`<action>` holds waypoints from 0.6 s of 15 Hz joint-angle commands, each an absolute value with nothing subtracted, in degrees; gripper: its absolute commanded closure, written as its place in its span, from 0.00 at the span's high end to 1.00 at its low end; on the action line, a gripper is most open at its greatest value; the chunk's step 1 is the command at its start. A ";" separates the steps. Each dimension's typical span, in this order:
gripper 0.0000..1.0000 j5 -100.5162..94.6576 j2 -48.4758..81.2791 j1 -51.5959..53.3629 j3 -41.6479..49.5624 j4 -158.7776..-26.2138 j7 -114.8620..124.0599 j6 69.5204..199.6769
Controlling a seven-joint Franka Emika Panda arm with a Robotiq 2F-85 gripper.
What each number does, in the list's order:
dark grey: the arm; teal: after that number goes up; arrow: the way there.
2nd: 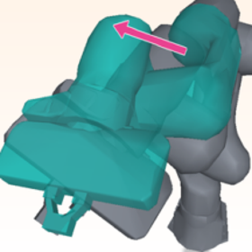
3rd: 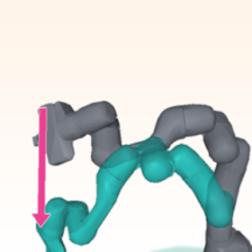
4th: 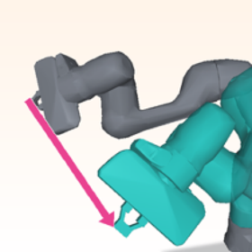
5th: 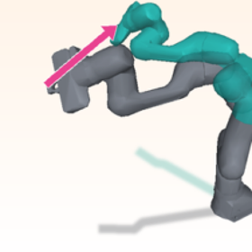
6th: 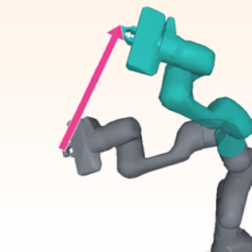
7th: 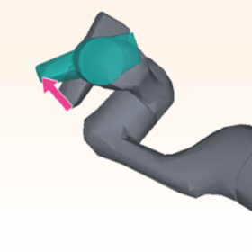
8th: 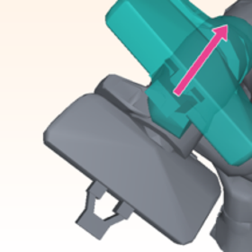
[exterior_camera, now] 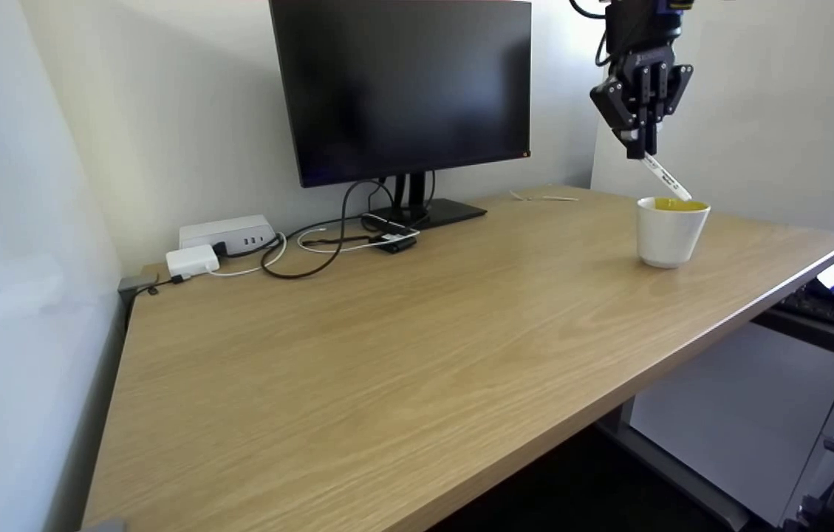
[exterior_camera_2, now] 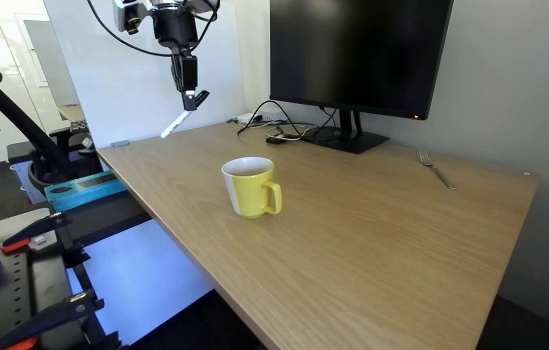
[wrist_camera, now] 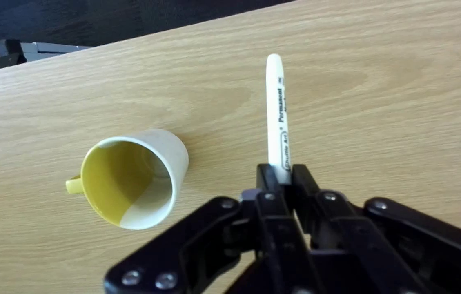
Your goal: Remove the marker from the cup and put it on the table
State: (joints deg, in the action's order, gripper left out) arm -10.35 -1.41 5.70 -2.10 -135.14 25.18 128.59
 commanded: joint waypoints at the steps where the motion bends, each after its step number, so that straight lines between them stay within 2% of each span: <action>1: 0.04 -8.03 5.59 4.86 -2.61 -127.25 20.41 122.37; 9: 0.04 -8.39 19.68 5.78 -1.81 -115.11 18.15 116.68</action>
